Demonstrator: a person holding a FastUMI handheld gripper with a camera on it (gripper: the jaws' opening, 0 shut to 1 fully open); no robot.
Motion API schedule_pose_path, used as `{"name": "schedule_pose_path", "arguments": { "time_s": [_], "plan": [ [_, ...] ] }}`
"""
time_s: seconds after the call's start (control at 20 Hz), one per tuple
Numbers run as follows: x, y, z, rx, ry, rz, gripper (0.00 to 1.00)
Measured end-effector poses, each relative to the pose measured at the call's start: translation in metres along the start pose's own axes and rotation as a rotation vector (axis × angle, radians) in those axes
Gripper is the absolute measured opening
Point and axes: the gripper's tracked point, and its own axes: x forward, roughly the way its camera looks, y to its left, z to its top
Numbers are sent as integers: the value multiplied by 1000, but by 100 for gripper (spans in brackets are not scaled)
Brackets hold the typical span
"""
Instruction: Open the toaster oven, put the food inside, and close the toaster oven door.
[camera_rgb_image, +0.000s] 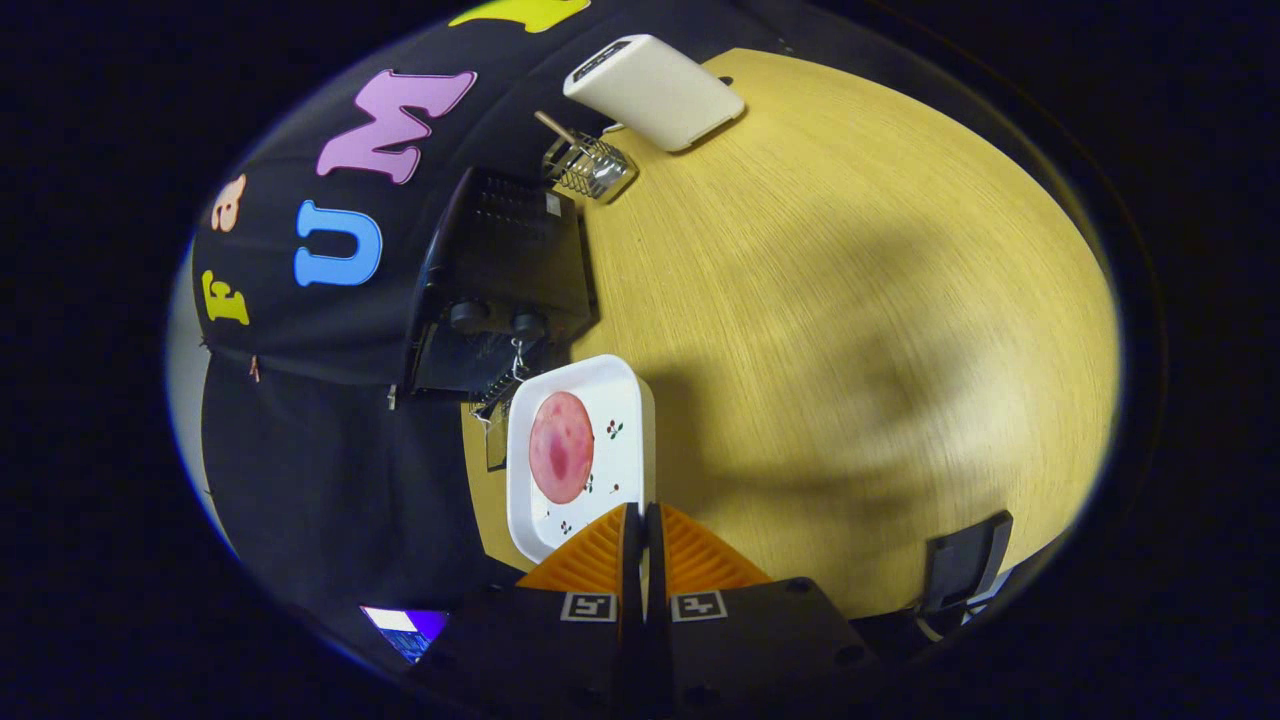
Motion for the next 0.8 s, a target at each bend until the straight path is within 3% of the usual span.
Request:
{"name": "schedule_pose_path", "arguments": {
  "time_s": [0.6, 0.8],
  "plan": [
    [-15, 55, -39, 88, -145, 37, 5],
    [8, 76, -47, 135, -168, 32, 5]
  ]
}}
